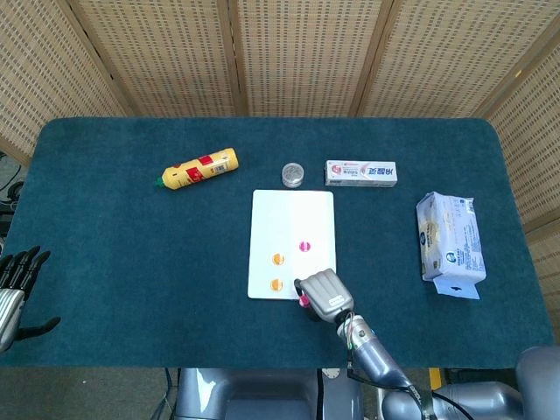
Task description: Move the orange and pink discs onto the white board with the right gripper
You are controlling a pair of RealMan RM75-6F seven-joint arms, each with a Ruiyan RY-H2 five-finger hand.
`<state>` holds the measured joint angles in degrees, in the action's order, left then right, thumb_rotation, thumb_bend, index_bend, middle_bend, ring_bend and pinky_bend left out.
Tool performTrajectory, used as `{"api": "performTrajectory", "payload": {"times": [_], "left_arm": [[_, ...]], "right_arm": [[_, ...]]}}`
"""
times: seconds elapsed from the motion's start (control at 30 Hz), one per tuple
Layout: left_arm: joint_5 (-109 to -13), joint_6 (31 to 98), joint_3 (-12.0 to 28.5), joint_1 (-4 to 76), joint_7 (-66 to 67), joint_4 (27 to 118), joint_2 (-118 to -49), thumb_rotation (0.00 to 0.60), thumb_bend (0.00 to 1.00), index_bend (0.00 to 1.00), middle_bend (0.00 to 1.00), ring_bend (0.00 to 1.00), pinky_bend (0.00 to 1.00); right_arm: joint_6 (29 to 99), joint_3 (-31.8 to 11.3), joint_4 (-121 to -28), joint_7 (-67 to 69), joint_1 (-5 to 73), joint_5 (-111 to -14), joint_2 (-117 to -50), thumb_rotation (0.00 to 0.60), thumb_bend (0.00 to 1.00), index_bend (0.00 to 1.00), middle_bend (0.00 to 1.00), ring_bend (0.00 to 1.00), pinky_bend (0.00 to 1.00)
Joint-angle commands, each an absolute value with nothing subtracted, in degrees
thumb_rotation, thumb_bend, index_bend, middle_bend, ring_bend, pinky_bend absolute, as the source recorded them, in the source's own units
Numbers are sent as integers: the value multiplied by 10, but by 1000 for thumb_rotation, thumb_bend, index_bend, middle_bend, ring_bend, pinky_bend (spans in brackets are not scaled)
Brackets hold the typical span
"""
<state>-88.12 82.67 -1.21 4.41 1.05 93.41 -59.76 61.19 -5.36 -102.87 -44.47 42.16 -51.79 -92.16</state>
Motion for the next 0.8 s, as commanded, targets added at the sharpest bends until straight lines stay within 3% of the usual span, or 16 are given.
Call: {"api": "performTrajectory", "payload": {"times": [0.03, 0.17, 0.43, 0.8], "left_arm": [[-880, 827, -11, 44, 9, 934, -597, 600, 0, 0, 0, 0, 0], [-874, 822, -9, 46, 4, 934, -595, 600, 0, 0, 0, 0, 0], [-866, 812, -6, 51, -2, 933, -593, 600, 0, 0, 0, 0, 0], [-866, 813, -6, 50, -6, 933, -591, 600, 0, 0, 0, 0, 0]], "right_arm": [[608, -98, -1008, -474, 458, -455, -924, 600, 390, 566, 996, 945, 1000], [606, -123, -968, -494, 487, -396, -944, 600, 399, 565, 996, 945, 1000], [606, -115, -896, -508, 514, -365, -986, 600, 414, 565, 996, 945, 1000], [614, -108, -884, -509, 520, -346, -991, 600, 414, 565, 996, 945, 1000]]}}
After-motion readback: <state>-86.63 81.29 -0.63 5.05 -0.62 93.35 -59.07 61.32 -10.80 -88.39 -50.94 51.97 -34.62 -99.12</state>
